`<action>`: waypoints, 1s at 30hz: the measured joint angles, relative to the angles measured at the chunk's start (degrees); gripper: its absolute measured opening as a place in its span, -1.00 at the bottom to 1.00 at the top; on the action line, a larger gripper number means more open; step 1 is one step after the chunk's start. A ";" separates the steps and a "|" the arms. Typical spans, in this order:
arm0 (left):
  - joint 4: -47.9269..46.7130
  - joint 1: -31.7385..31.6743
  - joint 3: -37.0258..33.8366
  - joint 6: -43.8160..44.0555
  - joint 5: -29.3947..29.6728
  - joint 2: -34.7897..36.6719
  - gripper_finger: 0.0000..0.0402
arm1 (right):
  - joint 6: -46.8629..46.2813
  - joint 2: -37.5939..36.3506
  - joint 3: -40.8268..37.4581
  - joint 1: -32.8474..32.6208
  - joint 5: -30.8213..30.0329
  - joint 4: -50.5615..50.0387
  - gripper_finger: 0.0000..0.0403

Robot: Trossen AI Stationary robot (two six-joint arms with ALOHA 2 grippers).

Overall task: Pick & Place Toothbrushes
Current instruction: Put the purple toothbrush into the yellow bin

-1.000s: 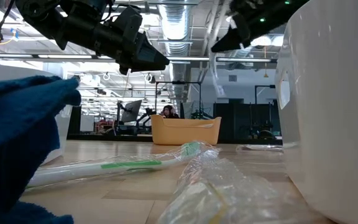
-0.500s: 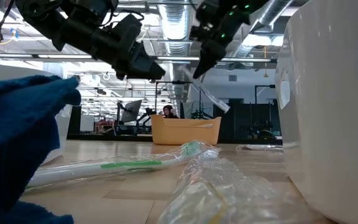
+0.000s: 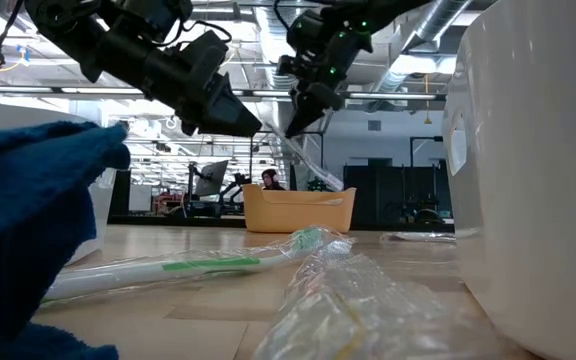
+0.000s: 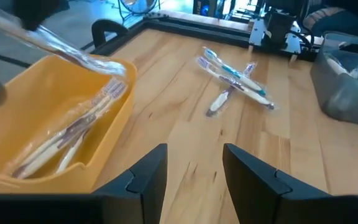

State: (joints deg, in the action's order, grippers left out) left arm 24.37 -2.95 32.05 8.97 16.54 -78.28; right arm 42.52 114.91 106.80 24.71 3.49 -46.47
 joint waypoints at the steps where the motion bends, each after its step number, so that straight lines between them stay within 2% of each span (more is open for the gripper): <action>1: -0.34 0.05 0.00 0.29 -0.02 0.00 -0.26 | 0.24 0.46 0.00 0.00 0.11 -0.77 -1.00; 8: -1.48 1.06 0.00 0.53 -0.48 0.00 -0.26 | -0.72 4.86 -0.04 0.73 0.03 -1.79 -1.00; 12: -1.50 1.06 0.00 0.53 -0.47 0.00 -0.26 | -2.51 5.45 -0.04 0.98 -0.80 -0.38 -1.00; 20: -1.54 1.06 0.00 0.47 -0.47 0.00 -0.26 | -0.06 5.45 -0.04 0.95 -3.96 0.41 -0.98; 23: -1.57 1.06 0.00 0.44 -0.47 0.00 -0.26 | -0.29 5.45 -0.04 1.29 -3.95 0.28 -0.86; 30: -1.63 1.06 0.00 0.39 -0.42 0.00 -0.26 | -1.18 5.45 -0.04 0.98 -3.97 1.20 -0.44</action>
State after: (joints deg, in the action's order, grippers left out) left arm 22.74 -1.89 32.05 9.37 16.12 -78.28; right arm 41.34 120.36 106.76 25.69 -0.48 -45.27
